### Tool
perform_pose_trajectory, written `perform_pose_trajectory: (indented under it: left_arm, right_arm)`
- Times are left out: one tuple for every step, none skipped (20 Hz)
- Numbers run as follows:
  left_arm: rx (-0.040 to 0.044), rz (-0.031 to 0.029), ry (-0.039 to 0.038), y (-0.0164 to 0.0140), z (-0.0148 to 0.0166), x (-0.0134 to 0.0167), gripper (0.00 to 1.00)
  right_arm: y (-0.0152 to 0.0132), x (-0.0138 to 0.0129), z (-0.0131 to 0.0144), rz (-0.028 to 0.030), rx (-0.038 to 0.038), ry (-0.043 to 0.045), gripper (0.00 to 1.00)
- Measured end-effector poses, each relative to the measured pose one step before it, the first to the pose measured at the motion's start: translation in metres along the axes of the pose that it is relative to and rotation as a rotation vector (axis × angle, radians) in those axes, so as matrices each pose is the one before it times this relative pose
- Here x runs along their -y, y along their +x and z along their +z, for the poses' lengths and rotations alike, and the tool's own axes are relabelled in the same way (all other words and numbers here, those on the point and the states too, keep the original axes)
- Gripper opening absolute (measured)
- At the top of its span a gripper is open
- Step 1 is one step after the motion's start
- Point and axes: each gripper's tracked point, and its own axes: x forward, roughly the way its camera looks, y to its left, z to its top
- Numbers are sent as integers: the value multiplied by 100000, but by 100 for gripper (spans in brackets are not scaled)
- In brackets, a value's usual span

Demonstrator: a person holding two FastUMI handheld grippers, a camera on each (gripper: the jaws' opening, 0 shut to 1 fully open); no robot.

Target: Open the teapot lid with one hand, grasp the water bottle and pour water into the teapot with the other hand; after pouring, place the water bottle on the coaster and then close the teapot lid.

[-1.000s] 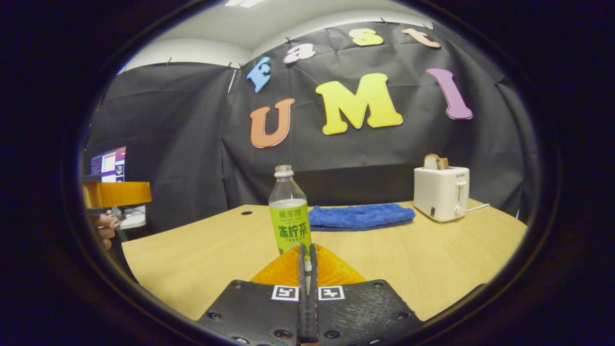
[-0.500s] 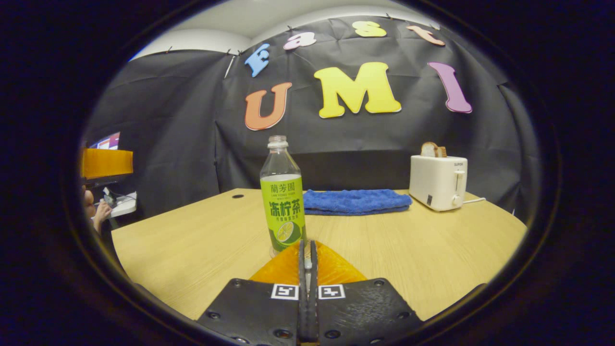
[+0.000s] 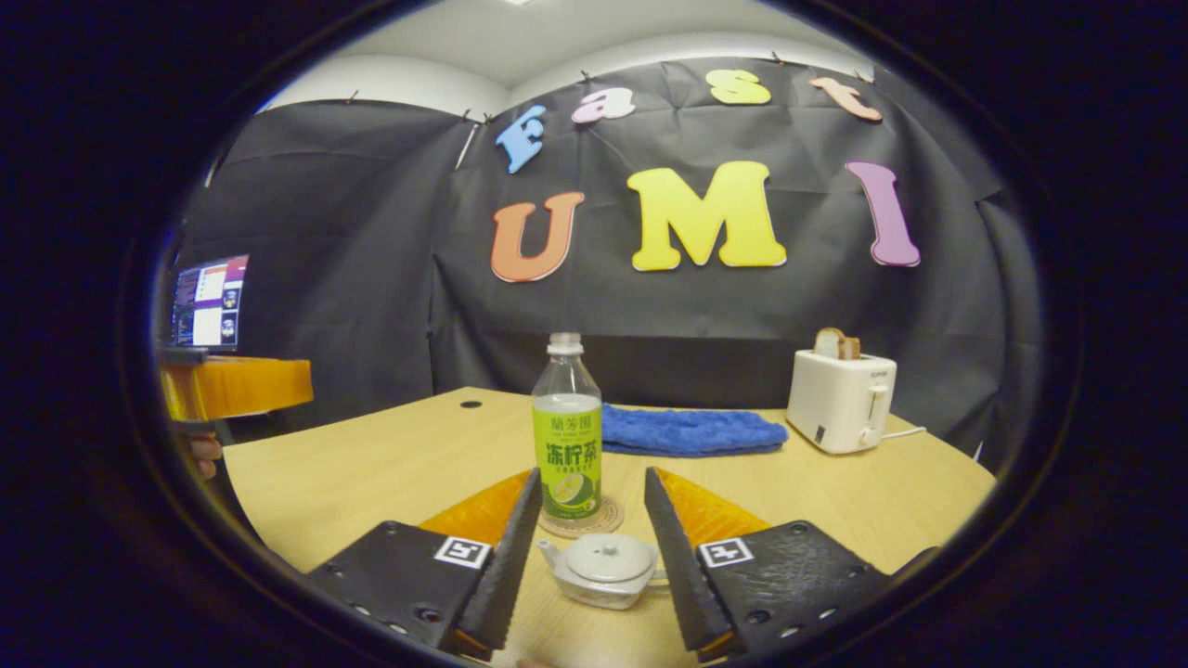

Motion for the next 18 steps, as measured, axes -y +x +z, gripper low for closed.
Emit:
perform_pose_trajectory:
  left_arm:
    - [-491,-433,631,-140,-75,96,97]
    - [-452,-345,602,-147,-65,98,97]
    - [408,-480,1001,-197,268,209,97]
    - [954,179,1225,-288,347,-44,98]
    - [961,767,1476,-128,291,-4,97]
    - [632,862,1683,-219,362,34,97]
    - [667,1344,1420,-262,236,-16,97]
    - [798,2386,914,-195,322,-197,97]
    - [933,2256,470,-335,423,-145,97]
    - [882,739,-397,-350,312,-11,97]
    - [528,135,-1353,-311,244,324,97]
    - [272,-475,-1800,-227,214,279,97]
    - [-270,-1075,-1667,-125,-75,582,97]
    - [-1107,-1452,-1187,-188,-128,528,97]
    - [-662,-1630,-327,-18,-251,668,97]
    - [101,-500,581,-69,-71,381,97]
    - [-202,121,1321,-34,-98,207,97]
    - [254,-62,1686,3,-26,307,97]
  right_arm:
    - [-840,-121,869,901,1098,359,74]
    - [-784,-19,843,-80,1204,1100,88]
    - [-784,238,887,-429,1222,1225,91]
    - [-855,287,1122,-1490,1553,1052,96]
    - [-777,726,955,-2164,1163,1050,97]
    - [-746,307,1050,-733,1610,334,97]
    - [-805,229,1086,224,1041,-328,97]
    - [-791,49,975,1588,1433,-686,97]
    - [-826,689,997,238,1526,-937,97]
    - [-777,1258,824,-2437,1443,-1094,96]
    - [-798,1673,854,-2828,1793,-949,95]
    - [-627,1451,614,-3705,1085,169,95]
    - [-677,1720,350,-3430,292,112,95]
    - [-561,1268,297,-2254,-174,491,94]
    - [-455,1457,93,-2000,-341,8,95]
    - [-432,1176,113,-1249,-14,-315,95]
    - [-295,1400,-267,-1461,-479,-65,95]
    - [-348,1177,-338,-1726,-440,72,96]
